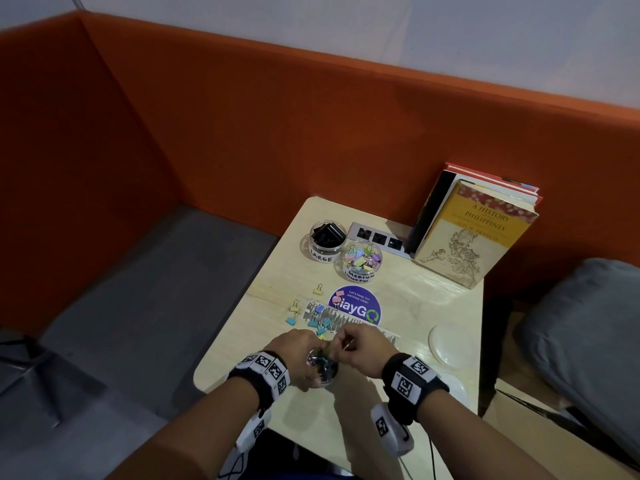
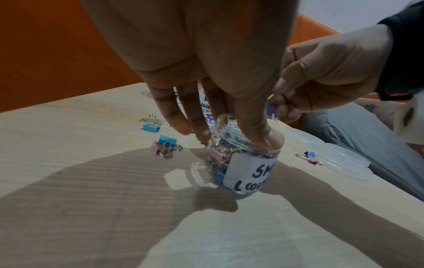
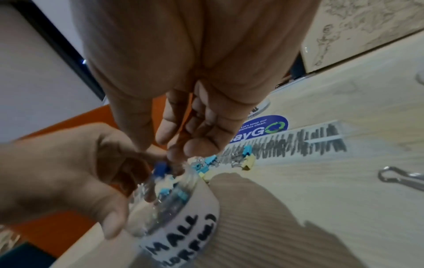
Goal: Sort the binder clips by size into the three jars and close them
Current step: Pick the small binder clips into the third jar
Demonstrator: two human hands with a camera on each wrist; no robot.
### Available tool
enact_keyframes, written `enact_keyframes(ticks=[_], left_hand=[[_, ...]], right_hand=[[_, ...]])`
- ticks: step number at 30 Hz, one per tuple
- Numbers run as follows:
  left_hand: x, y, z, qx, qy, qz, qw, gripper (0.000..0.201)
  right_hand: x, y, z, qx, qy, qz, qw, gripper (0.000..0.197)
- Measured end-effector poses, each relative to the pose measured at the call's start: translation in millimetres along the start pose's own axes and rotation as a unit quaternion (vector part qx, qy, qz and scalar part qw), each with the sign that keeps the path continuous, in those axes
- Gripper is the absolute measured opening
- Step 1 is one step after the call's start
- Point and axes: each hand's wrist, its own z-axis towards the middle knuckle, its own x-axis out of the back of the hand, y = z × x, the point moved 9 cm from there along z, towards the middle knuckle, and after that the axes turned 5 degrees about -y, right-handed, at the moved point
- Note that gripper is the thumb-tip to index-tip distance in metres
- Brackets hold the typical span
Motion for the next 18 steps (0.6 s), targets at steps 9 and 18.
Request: enact_keyframes(ticks=[9, 18], left_hand=[[-1, -1, 1, -0.005, 0.006, -0.006, 1.000, 0.087], [-2, 0, 1, 0.005, -0.004, 0.007, 1.000, 0.089]], right_hand=[[12, 47, 13, -0.057, 0.076, -0.234, 0.967, 0.044], [-2, 58, 13, -0.027, 0.082, -0.295, 0.952, 0.028]])
